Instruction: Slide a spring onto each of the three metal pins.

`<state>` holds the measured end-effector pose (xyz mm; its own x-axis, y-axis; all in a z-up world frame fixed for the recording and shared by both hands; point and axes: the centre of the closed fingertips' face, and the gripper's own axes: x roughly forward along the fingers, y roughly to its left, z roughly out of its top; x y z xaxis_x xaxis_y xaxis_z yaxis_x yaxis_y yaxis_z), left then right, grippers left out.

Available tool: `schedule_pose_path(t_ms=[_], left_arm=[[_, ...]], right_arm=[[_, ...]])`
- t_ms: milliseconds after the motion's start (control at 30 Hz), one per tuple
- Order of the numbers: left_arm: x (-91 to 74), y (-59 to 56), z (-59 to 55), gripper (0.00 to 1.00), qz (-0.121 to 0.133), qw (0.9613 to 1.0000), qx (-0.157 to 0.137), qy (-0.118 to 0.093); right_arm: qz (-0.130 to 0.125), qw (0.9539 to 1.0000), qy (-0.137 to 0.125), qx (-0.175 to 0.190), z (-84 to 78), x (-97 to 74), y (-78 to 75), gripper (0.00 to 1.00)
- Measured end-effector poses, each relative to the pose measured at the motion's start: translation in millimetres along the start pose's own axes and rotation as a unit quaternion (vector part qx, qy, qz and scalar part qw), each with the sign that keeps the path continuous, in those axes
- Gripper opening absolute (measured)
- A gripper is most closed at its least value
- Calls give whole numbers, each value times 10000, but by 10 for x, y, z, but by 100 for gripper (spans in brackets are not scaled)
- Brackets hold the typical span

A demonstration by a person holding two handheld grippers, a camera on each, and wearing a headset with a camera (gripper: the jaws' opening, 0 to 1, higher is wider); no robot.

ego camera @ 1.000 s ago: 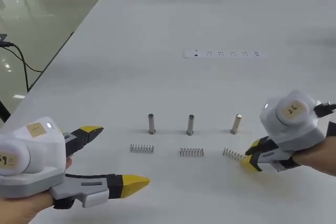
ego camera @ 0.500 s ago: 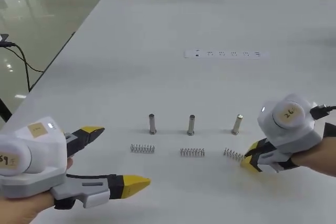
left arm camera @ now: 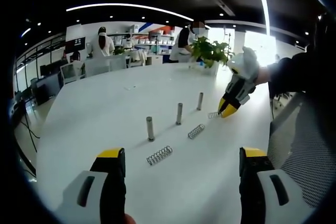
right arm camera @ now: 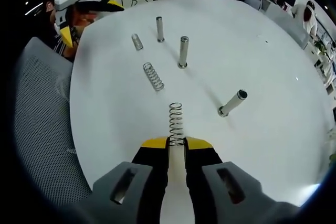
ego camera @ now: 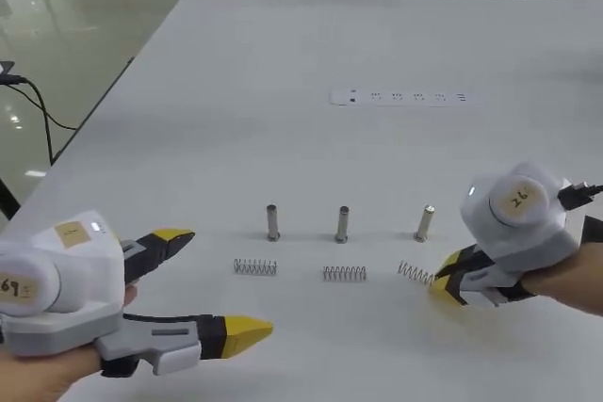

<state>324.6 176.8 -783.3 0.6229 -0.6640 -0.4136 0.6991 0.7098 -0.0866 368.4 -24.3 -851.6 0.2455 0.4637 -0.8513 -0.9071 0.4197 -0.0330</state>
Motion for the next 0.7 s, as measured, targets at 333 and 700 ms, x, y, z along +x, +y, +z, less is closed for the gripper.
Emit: schedule_pose_path(t_ms=[333, 700], left_arm=[[144, -198, 60, 84, -392, 9991, 168, 46], [343, -394, 135, 80, -879, 9946, 542, 133]], right_arm=[[116, 9996, -86, -223, 176, -85, 97, 13], [270, 9984, -110, -476, 331, -159, 219, 13]])
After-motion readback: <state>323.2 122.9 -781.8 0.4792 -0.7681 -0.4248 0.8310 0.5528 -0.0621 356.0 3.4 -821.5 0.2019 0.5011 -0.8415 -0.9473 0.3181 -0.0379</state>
